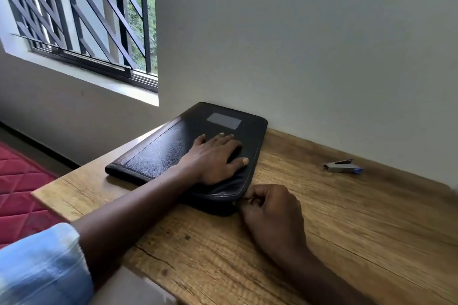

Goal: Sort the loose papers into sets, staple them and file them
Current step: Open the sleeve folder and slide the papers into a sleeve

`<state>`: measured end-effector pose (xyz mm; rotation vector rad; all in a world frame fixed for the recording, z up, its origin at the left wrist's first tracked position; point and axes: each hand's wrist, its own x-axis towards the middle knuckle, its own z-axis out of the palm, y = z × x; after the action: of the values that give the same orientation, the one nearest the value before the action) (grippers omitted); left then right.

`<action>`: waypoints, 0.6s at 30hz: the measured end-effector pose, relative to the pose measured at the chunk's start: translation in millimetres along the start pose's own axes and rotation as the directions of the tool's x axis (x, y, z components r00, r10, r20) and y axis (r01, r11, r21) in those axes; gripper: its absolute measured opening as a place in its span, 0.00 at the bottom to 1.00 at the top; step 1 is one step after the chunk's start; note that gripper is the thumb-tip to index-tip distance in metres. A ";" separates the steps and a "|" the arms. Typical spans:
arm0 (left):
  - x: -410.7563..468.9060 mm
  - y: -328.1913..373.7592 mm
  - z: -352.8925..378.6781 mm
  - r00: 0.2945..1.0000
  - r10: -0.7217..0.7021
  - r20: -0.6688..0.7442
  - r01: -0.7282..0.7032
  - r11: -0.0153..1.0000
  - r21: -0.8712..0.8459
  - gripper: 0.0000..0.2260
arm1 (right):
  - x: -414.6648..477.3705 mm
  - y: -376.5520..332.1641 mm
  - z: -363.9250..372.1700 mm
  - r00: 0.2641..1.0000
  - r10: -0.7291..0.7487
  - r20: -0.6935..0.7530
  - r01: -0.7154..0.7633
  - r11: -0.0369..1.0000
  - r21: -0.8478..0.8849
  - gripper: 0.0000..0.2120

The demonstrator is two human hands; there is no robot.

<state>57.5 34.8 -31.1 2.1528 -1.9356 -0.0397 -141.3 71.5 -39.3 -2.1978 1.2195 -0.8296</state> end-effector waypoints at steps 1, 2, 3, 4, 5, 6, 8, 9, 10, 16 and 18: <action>-0.9 0.2 0.0 1.000 0.002 0.007 -0.002 1.000 0.002 0.29 | 1.1 -1.3 0.9 0.999 0.042 0.007 -0.042 0.999 0.015 0.07; -1.7 0.4 0.4 1.000 0.006 0.018 -0.006 1.000 0.006 0.29 | 2.2 -2.5 2.4 0.997 0.075 0.006 -0.075 0.997 0.015 0.07; -2.5 0.4 0.4 1.000 0.011 0.025 -0.011 1.000 0.014 0.30 | 4.7 -3.6 4.0 0.995 0.102 0.004 -0.102 0.995 0.009 0.07; -3.1 0.2 -0.1 0.999 0.015 0.033 -0.015 1.000 0.021 0.30 | 8.8 -3.9 6.0 0.992 0.124 0.002 -0.124 0.992 -0.002 0.07; -3.4 1.0 -0.2 0.999 0.021 0.043 -0.022 1.000 0.023 0.30 | 13.8 -2.7 8.1 0.989 0.148 -0.002 -0.148 0.989 -0.014 0.07; -4.5 1.2 -0.3 0.999 0.023 0.048 -0.024 0.999 0.021 0.30 | 20.3 -1.9 10.2 0.986 0.165 -0.006 -0.166 0.986 -0.024 0.06; -6.6 2.3 -0.6 0.998 0.027 0.050 -0.028 0.999 0.020 0.30 | 33.9 0.6 13.1 0.982 0.188 -0.033 -0.189 0.981 -0.033 0.03; -7.9 2.6 -1.1 0.998 0.029 0.051 -0.030 0.999 0.021 0.30 | 42.3 2.6 13.6 0.979 0.196 -0.046 -0.198 0.979 -0.039 0.03; -8.2 2.4 -2.1 0.998 0.033 0.055 -0.034 0.999 0.022 0.30 | 51.0 4.0 13.7 0.977 0.207 -0.054 -0.209 0.977 -0.042 0.03; -10.5 2.5 -4.3 0.996 0.061 0.071 -0.063 0.997 0.035 0.31 | 110.3 24.8 18.6 0.954 0.279 -0.107 -0.284 0.958 -0.032 0.02; -11.8 1.6 -3.6 0.992 0.091 0.086 -0.095 0.994 0.045 0.31 | 132.8 31.4 19.3 0.946 0.299 -0.127 -0.305 0.952 -0.029 0.06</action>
<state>55.2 46.8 -29.0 2.1201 -2.1030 -0.0684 -90.2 -56.5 -37.7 -1.9496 1.6030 -0.8204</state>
